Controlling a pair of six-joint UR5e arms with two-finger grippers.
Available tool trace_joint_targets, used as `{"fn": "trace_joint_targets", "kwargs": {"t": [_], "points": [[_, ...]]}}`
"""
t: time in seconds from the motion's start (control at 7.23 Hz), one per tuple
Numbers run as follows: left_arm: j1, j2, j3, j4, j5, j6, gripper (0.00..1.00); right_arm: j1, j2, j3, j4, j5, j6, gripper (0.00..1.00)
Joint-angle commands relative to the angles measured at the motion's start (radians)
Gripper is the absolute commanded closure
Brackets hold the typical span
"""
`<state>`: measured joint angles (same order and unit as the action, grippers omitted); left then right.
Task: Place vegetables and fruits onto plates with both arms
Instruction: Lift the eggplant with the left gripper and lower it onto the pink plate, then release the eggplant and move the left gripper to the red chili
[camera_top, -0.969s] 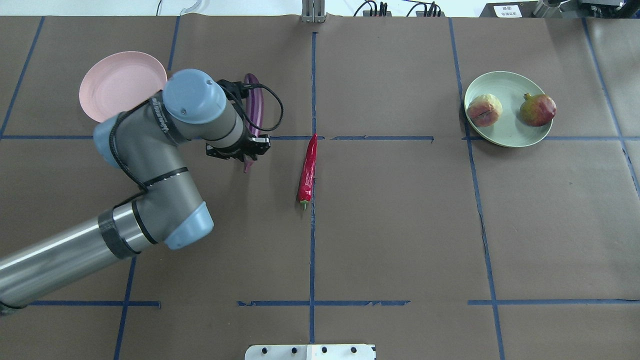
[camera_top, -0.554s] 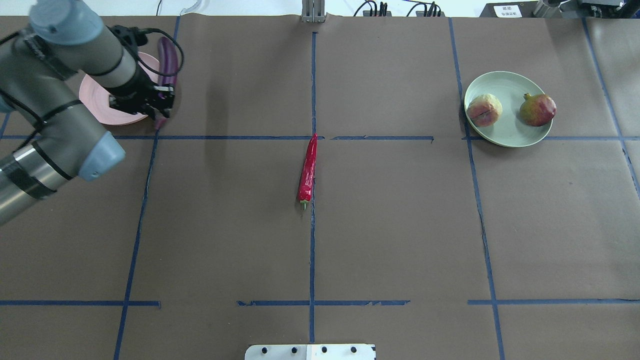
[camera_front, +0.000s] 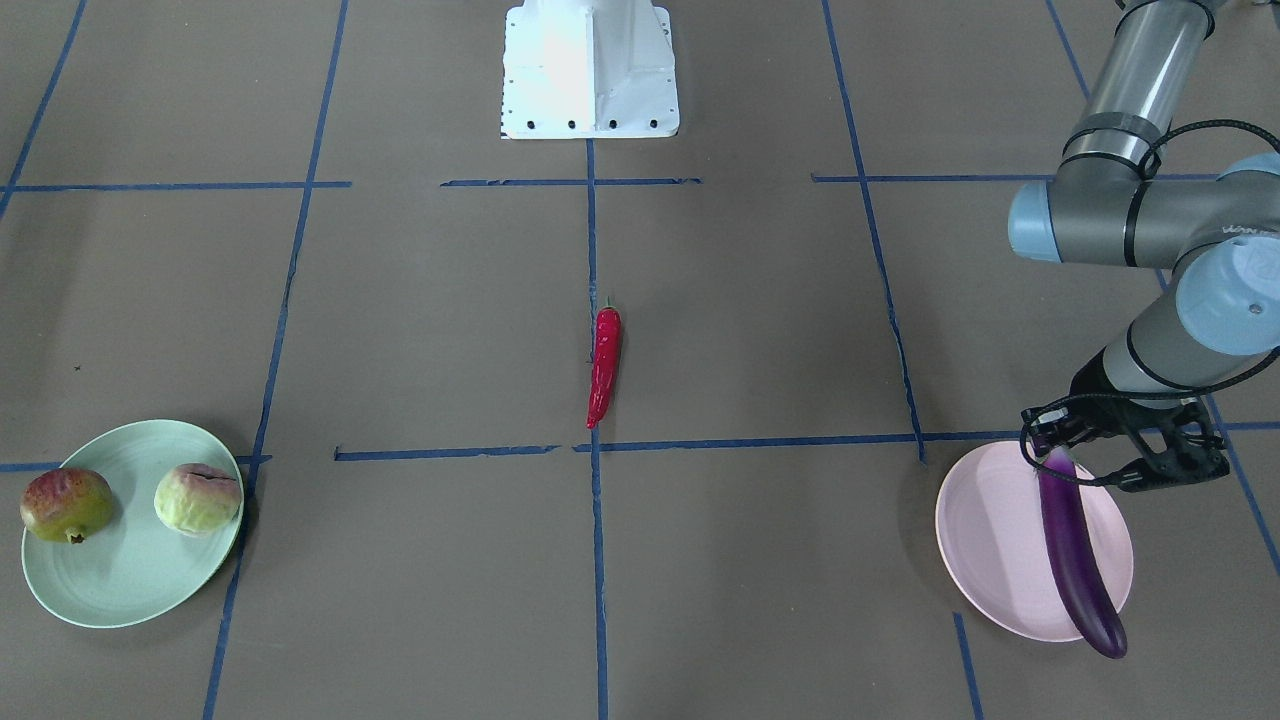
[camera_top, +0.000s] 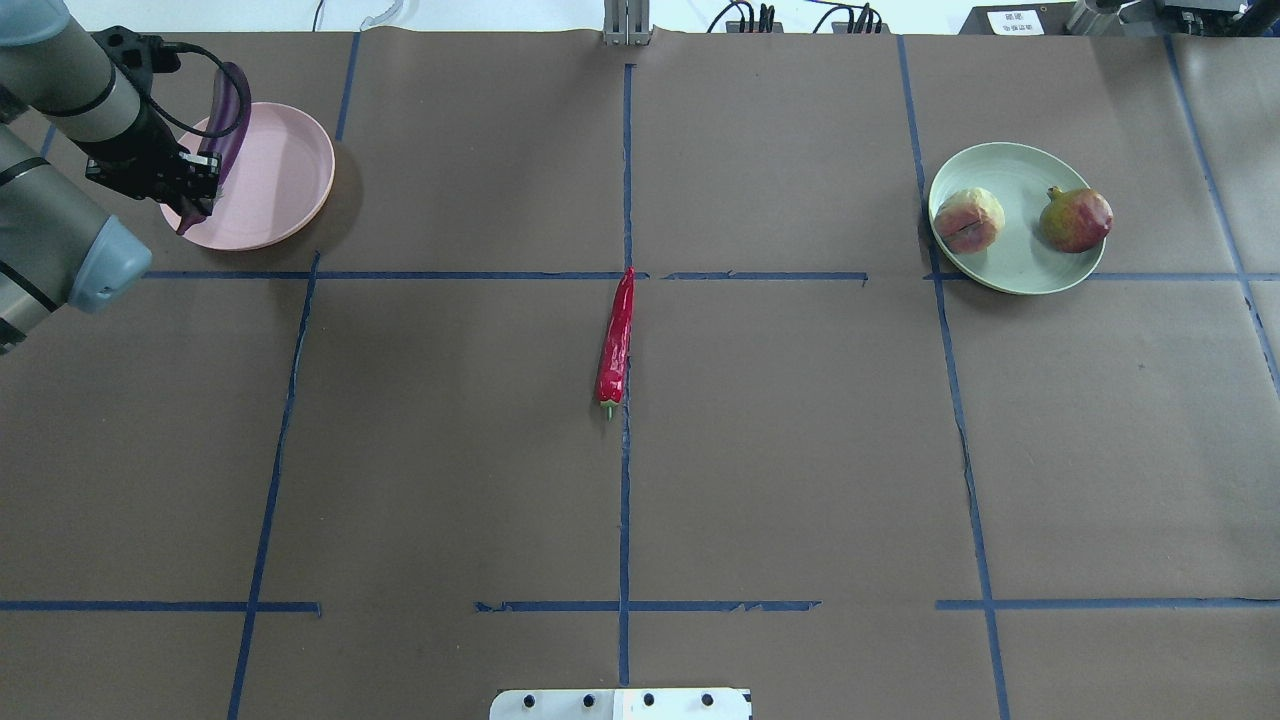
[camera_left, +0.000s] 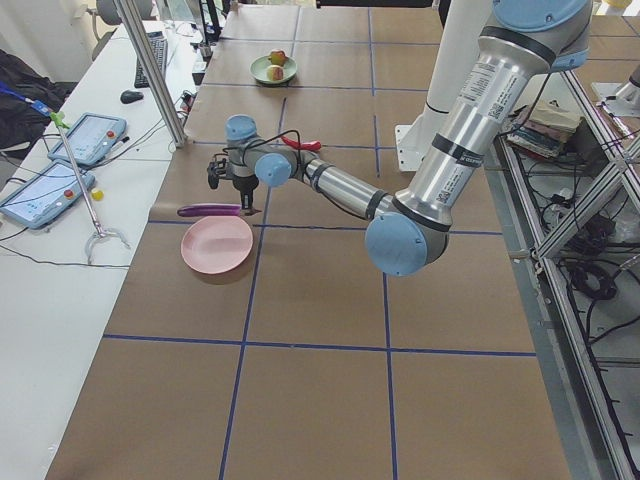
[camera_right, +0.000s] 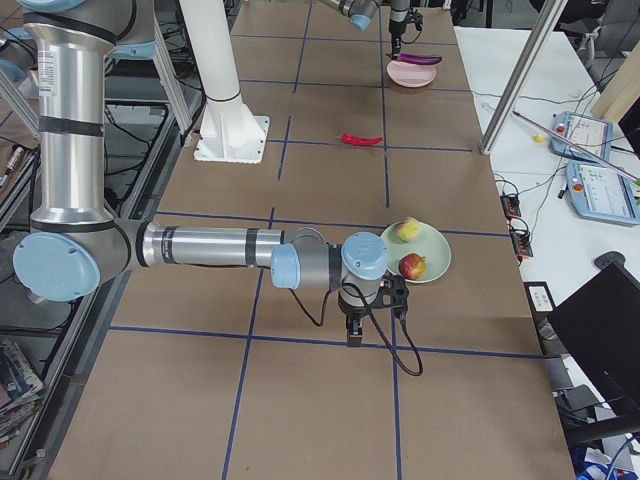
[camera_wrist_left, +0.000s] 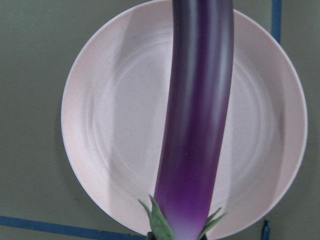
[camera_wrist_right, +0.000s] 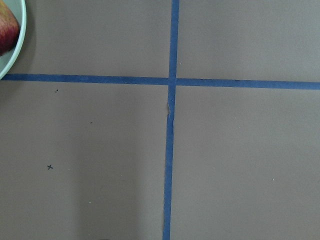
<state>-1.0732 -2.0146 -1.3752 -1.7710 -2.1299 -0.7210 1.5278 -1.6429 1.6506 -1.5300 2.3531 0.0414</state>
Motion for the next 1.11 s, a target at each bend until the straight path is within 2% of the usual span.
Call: {"fn": "trace_joint_targets", "kwargs": {"t": [0.0, 0.14, 0.42, 0.69, 0.83, 0.97], "points": [[-0.004, 0.011, 0.002, 0.001, -0.005, 0.048, 0.0, 0.0, 0.0, -0.002, 0.001, 0.0, 0.0, 0.0], [-0.01, 0.01, -0.004, 0.002, -0.016, 0.048, 0.0, 0.0, 0.0, -0.002, 0.001, 0.0, 0.0, 0.0], [-0.053, 0.008, -0.072, 0.022, -0.16, 0.046, 0.0, 0.0, 0.0, -0.002, 0.001, 0.0, 0.002, 0.0], [-0.025, -0.063, -0.219, 0.23, -0.162, -0.045, 0.0, 0.0, 0.0, 0.0, 0.002, 0.0, 0.001, 0.0], [0.058, -0.065, -0.287, 0.235, -0.153, -0.146, 0.0, 0.0, 0.0, 0.0, 0.002, 0.0, 0.002, 0.0], [0.176, -0.102, -0.303, 0.225, -0.118, -0.287, 0.0, 0.0, 0.0, 0.0, 0.002, 0.0, 0.0, 0.0]]}}
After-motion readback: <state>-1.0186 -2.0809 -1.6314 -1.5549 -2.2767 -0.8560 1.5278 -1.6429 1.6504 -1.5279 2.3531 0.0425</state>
